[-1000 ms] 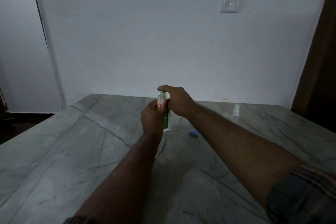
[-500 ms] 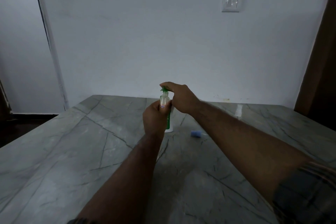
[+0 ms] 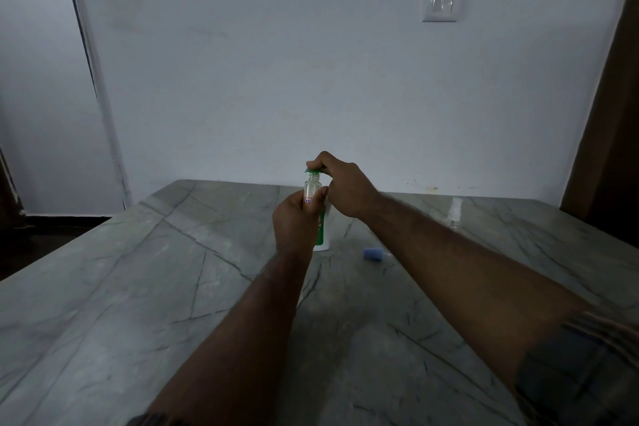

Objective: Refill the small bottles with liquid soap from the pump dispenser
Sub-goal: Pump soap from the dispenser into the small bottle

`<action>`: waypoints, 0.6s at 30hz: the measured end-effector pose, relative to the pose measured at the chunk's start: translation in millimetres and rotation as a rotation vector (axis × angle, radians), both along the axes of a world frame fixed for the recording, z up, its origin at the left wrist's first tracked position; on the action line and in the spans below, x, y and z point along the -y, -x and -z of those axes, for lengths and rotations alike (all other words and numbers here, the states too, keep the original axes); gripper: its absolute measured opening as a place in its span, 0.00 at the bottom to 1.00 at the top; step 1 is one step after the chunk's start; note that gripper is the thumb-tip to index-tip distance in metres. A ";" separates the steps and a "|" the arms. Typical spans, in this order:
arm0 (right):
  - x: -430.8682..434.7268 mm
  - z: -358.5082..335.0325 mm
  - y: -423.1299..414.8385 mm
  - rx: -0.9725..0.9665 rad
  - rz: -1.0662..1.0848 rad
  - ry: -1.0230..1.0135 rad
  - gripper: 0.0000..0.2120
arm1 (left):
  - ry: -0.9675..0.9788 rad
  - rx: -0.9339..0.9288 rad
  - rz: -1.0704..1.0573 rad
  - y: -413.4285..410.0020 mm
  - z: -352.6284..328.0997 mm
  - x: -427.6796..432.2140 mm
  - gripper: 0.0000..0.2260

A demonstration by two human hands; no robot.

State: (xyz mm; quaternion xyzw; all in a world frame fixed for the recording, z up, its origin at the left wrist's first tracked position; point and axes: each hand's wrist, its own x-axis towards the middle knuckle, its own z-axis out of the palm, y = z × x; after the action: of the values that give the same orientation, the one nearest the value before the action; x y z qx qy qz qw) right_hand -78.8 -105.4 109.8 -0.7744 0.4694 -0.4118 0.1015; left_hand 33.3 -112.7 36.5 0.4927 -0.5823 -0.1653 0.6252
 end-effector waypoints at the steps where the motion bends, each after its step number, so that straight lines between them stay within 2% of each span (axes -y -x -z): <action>1: -0.2 0.3 0.2 0.013 -0.009 -0.001 0.25 | 0.002 -0.002 0.006 0.0 0.3 0.1 0.15; 5: -0.3 1.1 2.2 0.020 -0.033 -0.005 0.25 | 0.000 -0.006 0.021 0.4 1.3 0.6 0.16; 14: 3.7 4.5 1.6 0.050 -0.039 -0.003 0.25 | -0.025 -0.035 0.025 0.8 0.8 -5.7 0.12; 18: 9.6 6.5 0.7 0.053 -0.025 0.007 0.24 | -0.012 -0.043 0.010 -2.4 1.7 -4.3 0.15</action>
State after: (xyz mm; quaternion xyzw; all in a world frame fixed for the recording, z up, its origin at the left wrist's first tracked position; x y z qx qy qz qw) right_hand -79.6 -115.0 103.3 -0.7696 0.4552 -0.4324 0.1162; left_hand 35.7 -108.4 34.7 0.4898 -0.5703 -0.1821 0.6338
